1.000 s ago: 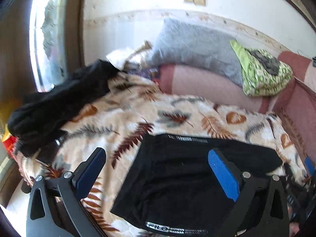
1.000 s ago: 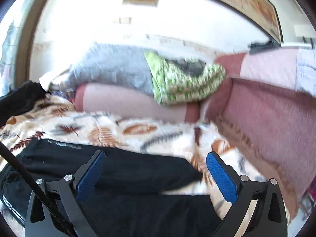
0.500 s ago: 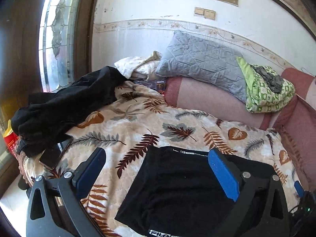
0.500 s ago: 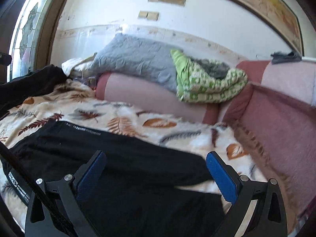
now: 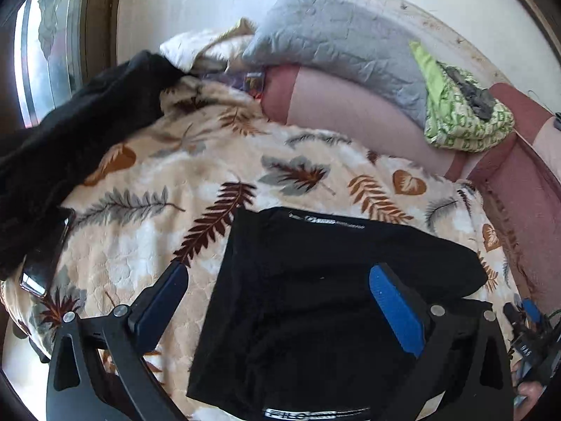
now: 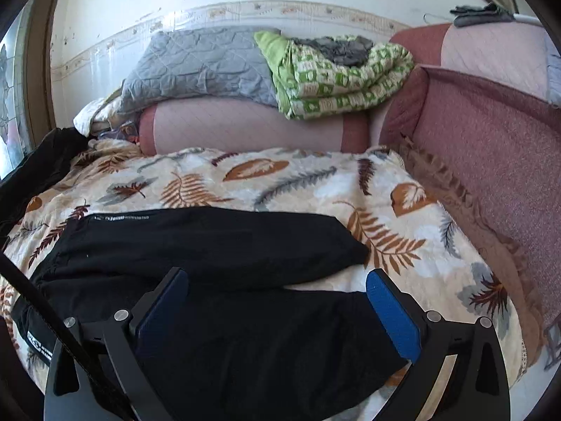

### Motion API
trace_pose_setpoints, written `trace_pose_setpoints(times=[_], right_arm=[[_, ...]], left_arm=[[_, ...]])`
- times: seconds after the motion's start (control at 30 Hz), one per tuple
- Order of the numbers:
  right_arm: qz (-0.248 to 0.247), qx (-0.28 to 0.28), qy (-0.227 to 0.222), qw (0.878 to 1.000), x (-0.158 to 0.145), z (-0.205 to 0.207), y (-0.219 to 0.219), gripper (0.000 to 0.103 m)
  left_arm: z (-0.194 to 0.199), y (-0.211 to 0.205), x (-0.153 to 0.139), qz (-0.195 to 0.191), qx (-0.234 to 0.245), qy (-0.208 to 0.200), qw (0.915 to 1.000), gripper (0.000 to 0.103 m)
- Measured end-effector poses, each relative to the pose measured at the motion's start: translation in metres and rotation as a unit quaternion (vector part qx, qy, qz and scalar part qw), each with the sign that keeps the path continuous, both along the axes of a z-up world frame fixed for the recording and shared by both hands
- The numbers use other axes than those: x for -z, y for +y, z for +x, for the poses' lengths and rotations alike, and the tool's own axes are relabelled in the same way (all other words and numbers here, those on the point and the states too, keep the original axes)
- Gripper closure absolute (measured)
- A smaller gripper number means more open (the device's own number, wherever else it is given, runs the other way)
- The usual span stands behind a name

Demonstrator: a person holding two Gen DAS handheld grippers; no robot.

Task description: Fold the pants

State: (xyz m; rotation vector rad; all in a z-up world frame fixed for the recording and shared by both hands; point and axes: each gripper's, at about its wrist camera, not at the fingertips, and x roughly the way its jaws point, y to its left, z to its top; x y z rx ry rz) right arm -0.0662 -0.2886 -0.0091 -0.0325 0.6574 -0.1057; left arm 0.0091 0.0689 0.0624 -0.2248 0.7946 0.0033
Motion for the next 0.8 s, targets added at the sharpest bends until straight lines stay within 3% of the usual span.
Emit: trace_pose_setpoints(times=[0.2, 0.3, 0.43, 0.6, 0.8], right_arm=[[0.017, -0.003, 0.029, 0.999, -0.012, 0.034, -0.036, 0.001], [0.033, -0.002, 0.043, 0.999, -0.019, 0.06, -0.051, 0.001], [0.031, -0.004, 0.071, 0.997, -0.011, 0.104, -0.074, 0.003], [0.022, -0.056, 0.126, 0.99, 0.016, 0.165, -0.079, 0.005], [0.008, -0.088, 0.167, 0.982, 0.048, 0.229, -0.08, 0.005]], left_arm=[[0.024, 0.018, 0.005, -0.041, 0.04, 0.006, 0.9984, 0.027], [0.05, 0.008, 0.007, -0.022, 0.07, 0.007, 0.9973, 0.027], [0.099, -0.015, 0.029, -0.016, 0.123, 0.046, 0.9913, 0.027], [0.151, -0.058, 0.063, 0.014, 0.202, 0.087, 0.9754, 0.027], [0.21, -0.086, 0.101, 0.036, 0.245, 0.114, 0.9621, 0.027]])
